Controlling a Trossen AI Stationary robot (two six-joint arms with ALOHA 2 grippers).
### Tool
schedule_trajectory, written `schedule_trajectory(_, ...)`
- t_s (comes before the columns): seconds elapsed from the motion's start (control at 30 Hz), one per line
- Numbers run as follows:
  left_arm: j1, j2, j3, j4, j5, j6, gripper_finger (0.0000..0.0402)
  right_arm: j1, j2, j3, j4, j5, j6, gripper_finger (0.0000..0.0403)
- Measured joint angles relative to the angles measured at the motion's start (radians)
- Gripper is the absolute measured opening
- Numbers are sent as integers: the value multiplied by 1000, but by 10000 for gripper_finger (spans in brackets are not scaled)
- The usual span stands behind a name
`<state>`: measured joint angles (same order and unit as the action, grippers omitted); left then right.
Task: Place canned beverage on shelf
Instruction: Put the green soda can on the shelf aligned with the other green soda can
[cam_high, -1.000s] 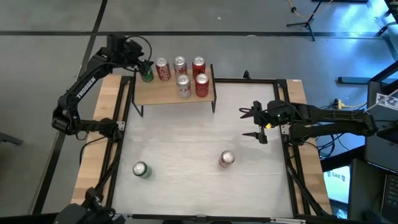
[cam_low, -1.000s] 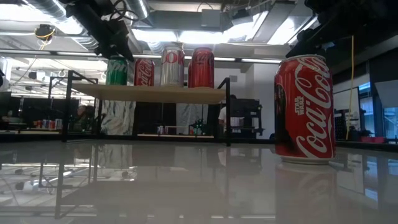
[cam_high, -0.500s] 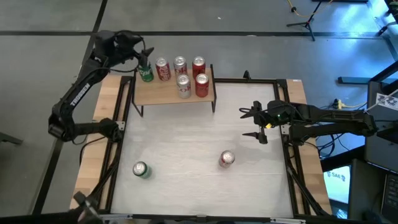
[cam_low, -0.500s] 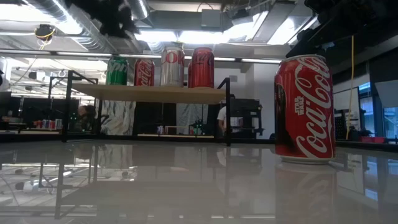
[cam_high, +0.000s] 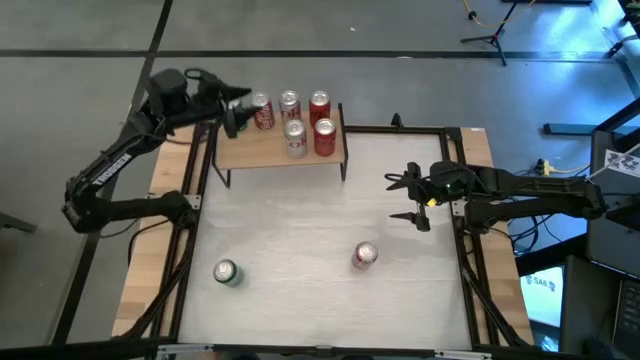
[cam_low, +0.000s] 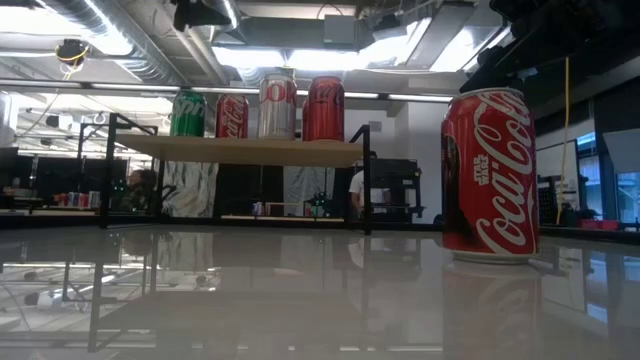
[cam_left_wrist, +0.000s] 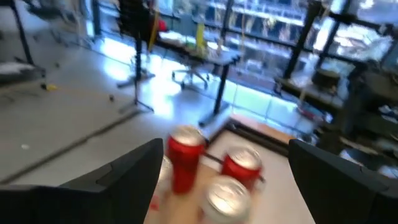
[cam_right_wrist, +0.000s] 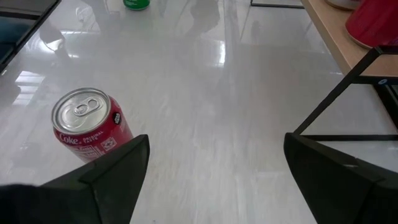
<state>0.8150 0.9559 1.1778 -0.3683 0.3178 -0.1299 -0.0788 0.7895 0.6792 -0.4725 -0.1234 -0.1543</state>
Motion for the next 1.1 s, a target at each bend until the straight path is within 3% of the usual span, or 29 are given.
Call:
schedule_trajectory(0.4,-491,-27,0,-245,-413,-189,334,0,0,0,0,0,0,365)
schedule_trajectory(0.57,-648,-3,-1,-311,-549,-309,334,0,0,0,0,-14,7,365)
schedule_trajectory(0.73,-723,45,-1,-311,-620,-313,334,0,0,0,0,-27,28,365)
schedule_trajectory(0.93,-757,105,-1,-314,-618,-317,334,0,0,0,0,-27,30,365)
schedule_trajectory(1.1,-800,116,-1,-381,-610,-455,334,0,0,0,0,-27,30,365)
